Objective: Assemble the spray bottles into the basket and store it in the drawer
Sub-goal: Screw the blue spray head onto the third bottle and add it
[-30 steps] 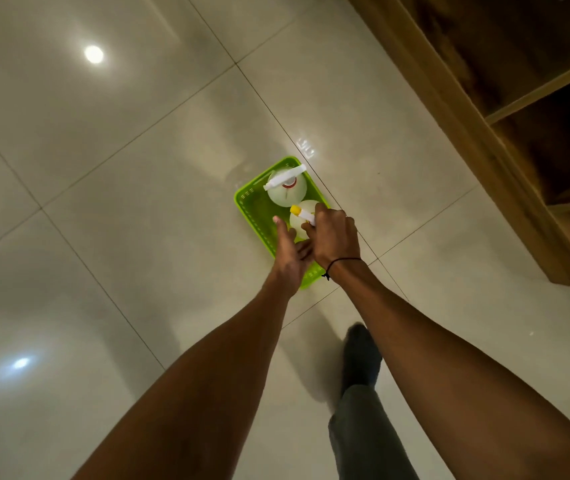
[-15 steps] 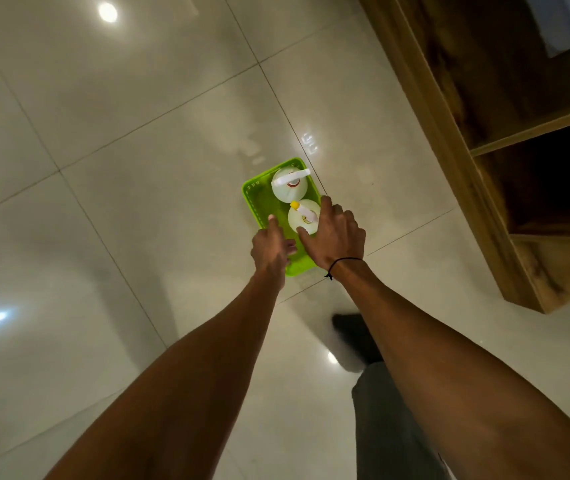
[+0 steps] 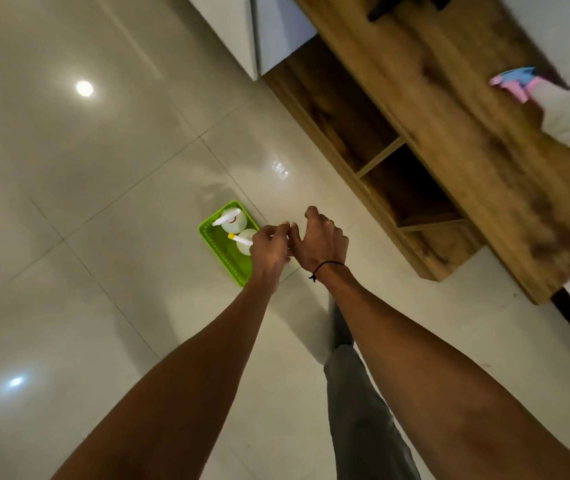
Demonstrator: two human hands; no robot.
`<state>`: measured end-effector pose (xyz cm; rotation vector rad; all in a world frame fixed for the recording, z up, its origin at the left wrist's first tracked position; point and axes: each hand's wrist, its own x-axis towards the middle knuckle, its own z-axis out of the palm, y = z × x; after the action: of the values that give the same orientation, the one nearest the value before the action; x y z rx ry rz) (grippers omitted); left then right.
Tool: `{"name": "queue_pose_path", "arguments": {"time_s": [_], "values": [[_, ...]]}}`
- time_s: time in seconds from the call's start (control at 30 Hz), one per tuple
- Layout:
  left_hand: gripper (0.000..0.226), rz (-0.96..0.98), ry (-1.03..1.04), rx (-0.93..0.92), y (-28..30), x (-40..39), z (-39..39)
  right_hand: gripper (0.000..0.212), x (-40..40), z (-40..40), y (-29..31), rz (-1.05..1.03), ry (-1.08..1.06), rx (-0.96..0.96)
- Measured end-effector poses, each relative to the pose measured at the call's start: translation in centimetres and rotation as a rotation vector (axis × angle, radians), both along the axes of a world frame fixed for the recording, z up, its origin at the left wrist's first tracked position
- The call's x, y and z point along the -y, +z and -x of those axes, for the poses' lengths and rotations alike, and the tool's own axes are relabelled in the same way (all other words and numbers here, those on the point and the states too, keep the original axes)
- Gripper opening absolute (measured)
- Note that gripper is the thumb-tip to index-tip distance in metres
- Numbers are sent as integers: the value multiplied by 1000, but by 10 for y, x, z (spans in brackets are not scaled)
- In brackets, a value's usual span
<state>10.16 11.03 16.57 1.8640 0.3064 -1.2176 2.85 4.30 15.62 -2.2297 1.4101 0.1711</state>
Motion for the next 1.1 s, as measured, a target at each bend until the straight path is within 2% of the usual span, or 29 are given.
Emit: {"name": "queue_pose_path", "arguments": {"time_s": [0.2,0.4,0.67,0.9,1.0,1.1], "values": [[32,63,-112,13,56,83,45,46,68,60,53,41,-117,29],[29,137,-172,-34,85,170,93,46,147,119,80,70,-175,22],[29,201,-208,-105,83,290,131,46,266,161,86,102,-172,9],[25,227,-209,-103,76,370,149,47,366,172,83,364,-67,-81],[13,225,-236,-124,72,383,151,43,404,174,80,473,-41,-149],[15,222,-256,-122,67,386,148,50,432,171,80,379,-29,-282]]}}
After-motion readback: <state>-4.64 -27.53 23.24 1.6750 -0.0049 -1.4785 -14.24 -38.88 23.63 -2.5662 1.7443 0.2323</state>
